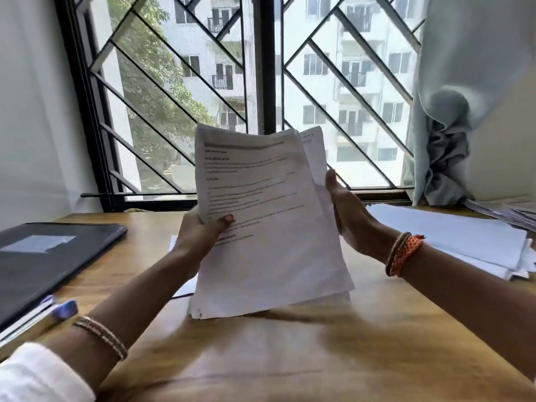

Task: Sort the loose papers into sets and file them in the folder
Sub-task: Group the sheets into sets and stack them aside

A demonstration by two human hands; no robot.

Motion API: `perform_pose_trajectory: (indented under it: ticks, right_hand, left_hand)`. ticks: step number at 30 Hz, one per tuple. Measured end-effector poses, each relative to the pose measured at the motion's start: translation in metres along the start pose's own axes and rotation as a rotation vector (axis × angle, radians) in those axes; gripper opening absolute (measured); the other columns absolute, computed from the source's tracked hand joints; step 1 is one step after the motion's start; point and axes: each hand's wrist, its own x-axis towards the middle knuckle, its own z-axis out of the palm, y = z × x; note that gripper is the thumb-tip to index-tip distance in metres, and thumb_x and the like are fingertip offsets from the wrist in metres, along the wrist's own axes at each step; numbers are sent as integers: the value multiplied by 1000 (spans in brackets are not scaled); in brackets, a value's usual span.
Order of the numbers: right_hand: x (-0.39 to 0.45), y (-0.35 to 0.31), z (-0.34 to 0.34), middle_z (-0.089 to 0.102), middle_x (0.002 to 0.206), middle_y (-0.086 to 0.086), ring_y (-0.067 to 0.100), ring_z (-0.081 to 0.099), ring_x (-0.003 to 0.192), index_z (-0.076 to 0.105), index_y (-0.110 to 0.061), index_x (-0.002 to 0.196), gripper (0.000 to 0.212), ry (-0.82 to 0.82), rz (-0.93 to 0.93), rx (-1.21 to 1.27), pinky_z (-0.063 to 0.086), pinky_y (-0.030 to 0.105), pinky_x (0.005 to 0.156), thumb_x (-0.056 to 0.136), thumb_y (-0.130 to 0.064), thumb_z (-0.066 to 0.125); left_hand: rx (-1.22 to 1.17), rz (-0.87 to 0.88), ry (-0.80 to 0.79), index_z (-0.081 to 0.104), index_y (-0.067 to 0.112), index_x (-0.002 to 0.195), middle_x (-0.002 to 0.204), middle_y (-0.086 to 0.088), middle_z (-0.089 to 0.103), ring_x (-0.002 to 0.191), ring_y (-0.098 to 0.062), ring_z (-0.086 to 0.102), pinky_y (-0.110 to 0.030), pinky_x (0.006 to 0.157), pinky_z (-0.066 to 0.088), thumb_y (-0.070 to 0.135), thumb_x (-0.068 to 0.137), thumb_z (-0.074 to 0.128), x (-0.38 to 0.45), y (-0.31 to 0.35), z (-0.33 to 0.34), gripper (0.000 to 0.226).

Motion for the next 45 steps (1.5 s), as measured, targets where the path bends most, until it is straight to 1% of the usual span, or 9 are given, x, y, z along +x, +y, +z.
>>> perform_pose_trajectory:
  ticks: [6, 9, 13, 17, 21, 26, 34, 38, 45]
  right_hand:
    - [7, 11, 12, 71, 100, 6, 18, 68, 86, 60, -7, 115, 33, -135, -47, -75, 58, 27, 74, 88, 9, 50]
    - [16, 5, 14, 73, 98, 2, 19, 68, 89, 63, -11, 111, 41, -222, 58, -36, 58, 33, 77, 78, -34, 65]
    - [36, 8, 20, 65, 118, 11, 30, 60, 109, 61, -7, 120, 84, -205, 143, -592, 47, 46, 93, 78, -77, 43]
    - [53, 34, 11, 54, 124, 18, 30, 52, 111, 58, -1, 112, 71, -148, 274, -1415, 44, 32, 80, 84, -66, 53]
    - [56, 28, 20, 59, 126, 15, 28, 55, 114, 58, 2, 120, 73, -206, 384, -1576, 42, 29, 85, 88, -63, 49]
    - [62, 17, 43, 49, 70, 3, 17, 46, 65, 42, -10, 63, 47, -213, 353, -1616, 34, 22, 53, 96, -42, 51]
    - [63, 12, 38, 55, 134, 13, 25, 55, 115, 53, -3, 131, 49, -135, 497, -1406, 43, 32, 95, 92, -33, 60]
    - [66, 13, 3, 68, 90, 13, 21, 68, 68, 57, -4, 107, 27, -16, 638, -642, 57, 31, 61, 87, -19, 68]
    - [52, 14, -73, 70, 62, -4, 10, 62, 51, 65, -8, 88, 16, 320, 6, -97, 52, 21, 48, 75, -7, 74]
  left_hand:
    - [-210, -310, -144, 61, 4, 116, 104, -11, 71, 78, -20, 70, -31, 61, 59, 12, 75, 71, 8, 19, -25, 42]
    - [-182, -390, -306, 66, 8, 109, 89, -6, 74, 70, -16, 71, -30, 59, 59, 9, 63, 75, 13, 21, -50, 47]
    - [-172, -327, -71, 66, 7, 106, 103, -10, 70, 74, -16, 69, -30, 72, 58, 8, 92, 54, 27, 7, -76, 18]
    - [71, -205, 190, 64, 1, 109, 96, -6, 70, 93, -26, 62, -31, 82, 53, 3, 87, 65, 33, -13, -88, 22]
    - [233, -311, 180, 55, -1, 121, 123, -13, 58, 109, -28, 57, -34, 96, 43, -2, 82, 69, 35, -24, -81, 42]
    - [294, -379, 122, 54, -9, 121, 120, -16, 59, 96, -27, 56, -36, 92, 46, -6, 86, 63, 32, -34, -73, 37]
    - [334, -432, 67, 59, 1, 119, 109, -18, 66, 95, -33, 64, -44, 91, 51, 5, 85, 67, 35, -37, -83, 35]
    - [308, -352, 143, 59, 12, 104, 103, -14, 64, 90, -29, 60, -38, 88, 49, 4, 85, 67, 38, -39, -81, 22]
    - [239, -217, 421, 62, 3, 114, 106, -16, 65, 93, -34, 61, -37, 83, 47, 11, 86, 67, 41, -35, -75, 29]
